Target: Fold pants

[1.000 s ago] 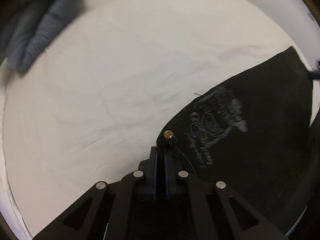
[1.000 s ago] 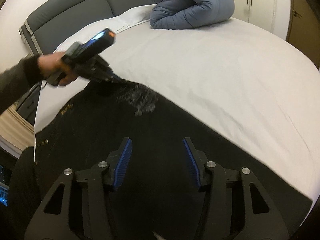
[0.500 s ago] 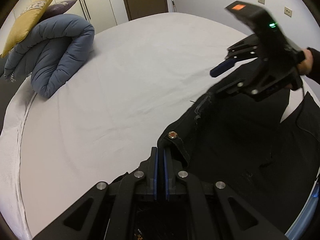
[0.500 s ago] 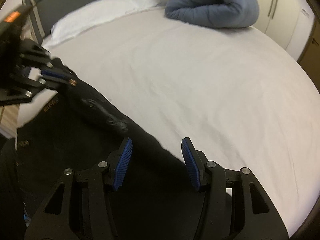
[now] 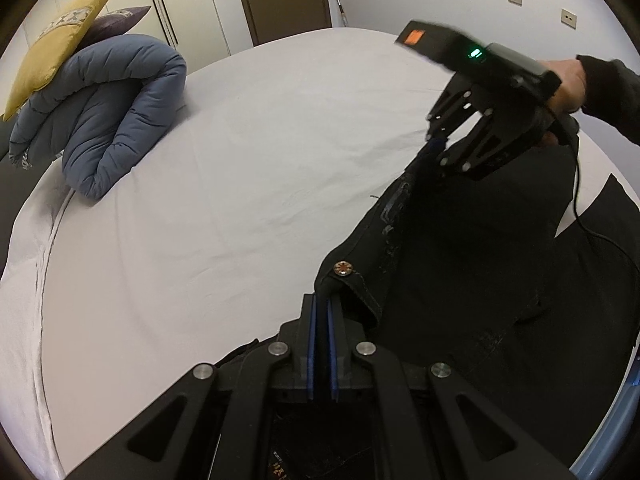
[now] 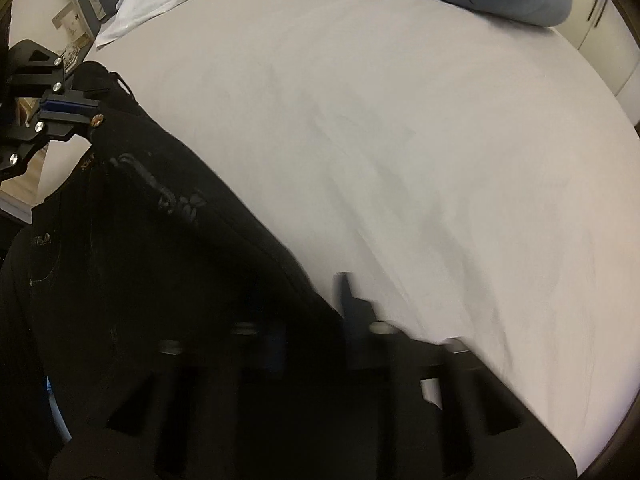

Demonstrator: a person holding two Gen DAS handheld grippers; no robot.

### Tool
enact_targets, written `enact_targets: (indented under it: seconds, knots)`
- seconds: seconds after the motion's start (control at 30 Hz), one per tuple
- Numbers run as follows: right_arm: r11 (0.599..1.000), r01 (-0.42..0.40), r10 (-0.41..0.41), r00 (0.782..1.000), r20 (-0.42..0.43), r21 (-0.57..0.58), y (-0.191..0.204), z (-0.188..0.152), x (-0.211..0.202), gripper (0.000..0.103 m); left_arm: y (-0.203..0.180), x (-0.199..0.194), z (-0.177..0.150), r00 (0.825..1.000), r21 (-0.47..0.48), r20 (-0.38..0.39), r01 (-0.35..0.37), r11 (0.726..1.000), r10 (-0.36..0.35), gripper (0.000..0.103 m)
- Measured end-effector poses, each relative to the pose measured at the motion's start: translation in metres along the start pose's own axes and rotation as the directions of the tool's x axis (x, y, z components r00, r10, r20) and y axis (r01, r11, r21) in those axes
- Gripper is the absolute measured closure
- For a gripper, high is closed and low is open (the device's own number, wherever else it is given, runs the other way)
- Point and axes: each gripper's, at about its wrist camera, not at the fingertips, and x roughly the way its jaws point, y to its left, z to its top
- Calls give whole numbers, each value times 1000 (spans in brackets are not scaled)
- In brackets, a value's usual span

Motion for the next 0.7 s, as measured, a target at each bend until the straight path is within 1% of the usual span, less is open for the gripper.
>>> enact_targets:
  seconds: [0.03,0.13,0.27,0.37,0.43,0.5,0.57,0.6,0.67,0.7]
  knots:
    - [1000,-8,8,1000,16,16,1,-2,-4,94,1,0,-1,1000,-4,1,-2,1000,2,98]
    - [998,2,-6,998,61,67,9,-9,-17,97,1,-1,-3,1000,-20,7,-2,1000,2,98]
    - [983,46,-65,992,105,176,36,-16,-28,100,-2,-6,-5,1000,-33,12,1,999,-1,98]
    - [960,58,-98,986,137,275,62,-21,-30,100,-7,-10,-11,1000,-41,12,9,999,-8,98]
    - [927,37,-104,981,162,374,71,-22,-26,100,-11,-13,-16,1000,-50,11,18,999,-17,98]
    - [901,5,-99,976,195,434,85,-18,-19,100,-16,-17,-22,999,-58,11,34,998,-33,98]
    - [892,-21,-91,971,223,452,99,-21,-18,100,-24,-22,-30,999,-54,10,49,997,-49,98]
    - [895,-27,-87,969,233,446,110,-21,-17,100,-27,-25,-34,998,-52,12,61,997,-60,98]
    - [909,-11,-99,965,241,417,131,-27,-20,100,-33,-30,-44,997,-47,8,76,996,-76,98]
    - [923,6,-109,963,247,386,144,-33,-25,100,-35,-33,-51,997,-45,6,83,996,-83,98]
